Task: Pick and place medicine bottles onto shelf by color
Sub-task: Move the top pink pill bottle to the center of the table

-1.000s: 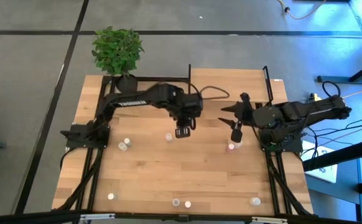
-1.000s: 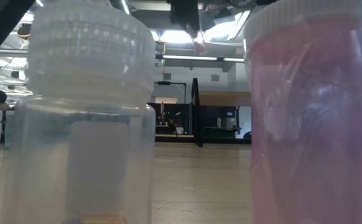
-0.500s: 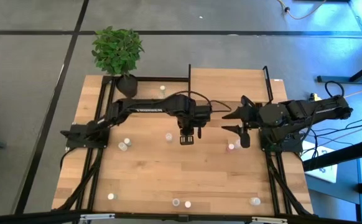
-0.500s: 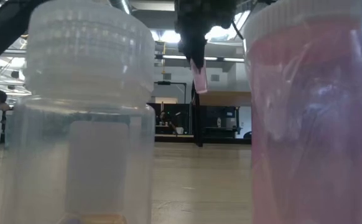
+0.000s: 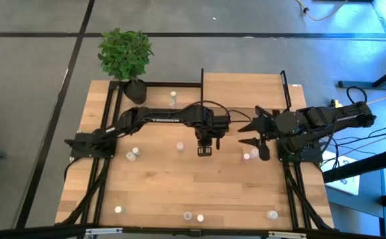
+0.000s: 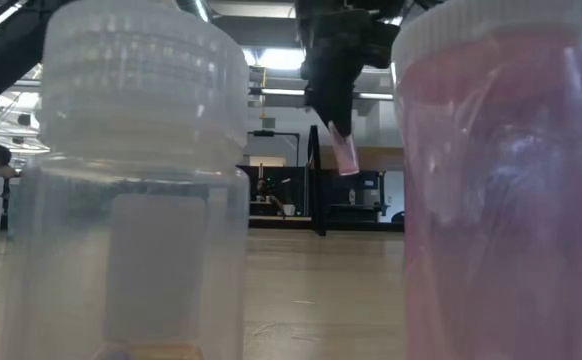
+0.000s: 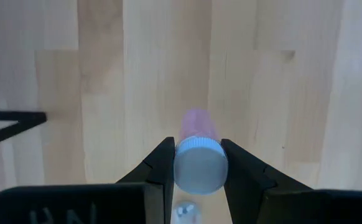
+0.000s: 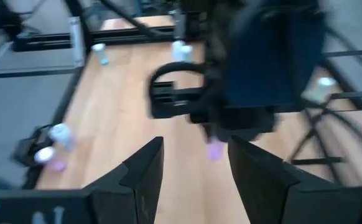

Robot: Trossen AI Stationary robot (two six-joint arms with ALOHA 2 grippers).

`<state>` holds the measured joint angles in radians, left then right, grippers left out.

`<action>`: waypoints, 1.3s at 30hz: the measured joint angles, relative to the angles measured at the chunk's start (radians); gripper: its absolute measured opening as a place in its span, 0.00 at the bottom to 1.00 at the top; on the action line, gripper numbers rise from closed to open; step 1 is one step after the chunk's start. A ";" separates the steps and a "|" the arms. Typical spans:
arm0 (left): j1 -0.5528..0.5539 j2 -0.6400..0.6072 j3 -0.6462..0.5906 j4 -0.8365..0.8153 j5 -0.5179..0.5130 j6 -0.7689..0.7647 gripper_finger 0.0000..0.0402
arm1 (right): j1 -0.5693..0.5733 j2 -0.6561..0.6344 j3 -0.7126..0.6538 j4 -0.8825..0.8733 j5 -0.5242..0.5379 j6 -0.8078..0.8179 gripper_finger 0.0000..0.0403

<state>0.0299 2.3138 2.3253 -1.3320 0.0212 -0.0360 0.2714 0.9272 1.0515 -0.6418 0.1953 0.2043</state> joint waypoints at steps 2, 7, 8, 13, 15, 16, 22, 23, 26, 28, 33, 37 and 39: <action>0.004 0.000 0.000 0.003 0.001 -0.006 0.22 | 0.000 0.000 0.000 0.000 -0.046 0.000 0.45; 0.024 0.004 0.000 0.015 0.000 -0.006 0.22 | 0.000 0.000 0.000 0.000 -0.112 0.000 0.45; 0.028 0.006 0.000 0.019 0.001 -0.006 0.22 | 0.000 0.000 0.000 0.000 -0.114 0.000 0.45; 0.043 0.037 -0.001 0.046 0.044 -0.007 0.22 | 0.000 0.000 0.000 0.000 -0.113 0.000 0.45; 0.042 0.056 -0.001 0.053 0.047 -0.007 0.22 | 0.000 0.000 0.000 0.000 -0.113 0.001 0.45; 0.040 0.064 -0.001 0.053 0.047 -0.007 0.22 | 0.000 0.000 0.000 0.000 -0.112 0.001 0.45; 0.026 0.112 -0.002 0.053 0.033 -0.008 0.22 | 0.000 0.002 0.000 -0.001 -0.111 0.000 0.45; 0.025 0.119 -0.001 0.058 0.025 -0.008 0.22 | 0.000 0.002 0.000 -0.001 -0.111 0.000 0.45; 0.026 0.133 0.000 0.068 0.022 -0.015 0.22 | 0.000 0.002 0.000 -0.002 -0.111 0.000 0.45; 0.023 0.145 0.000 0.082 0.022 -0.015 0.22 | 0.000 0.002 0.000 -0.003 -0.111 0.001 0.45; 0.018 0.154 0.000 0.088 0.021 -0.015 0.22 | 0.000 0.002 0.000 -0.007 -0.110 0.001 0.45; 0.013 0.156 -0.001 0.088 0.021 -0.016 0.22 | 0.000 0.002 0.000 -0.008 -0.110 0.000 0.45; 0.012 0.156 -0.001 0.088 0.021 -0.018 0.22 | 0.000 0.002 0.000 -0.008 -0.110 0.000 0.45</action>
<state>0.0418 2.4695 2.3245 -1.2438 0.0422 -0.0539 0.2714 0.9291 1.0517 -0.6495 0.0849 0.2043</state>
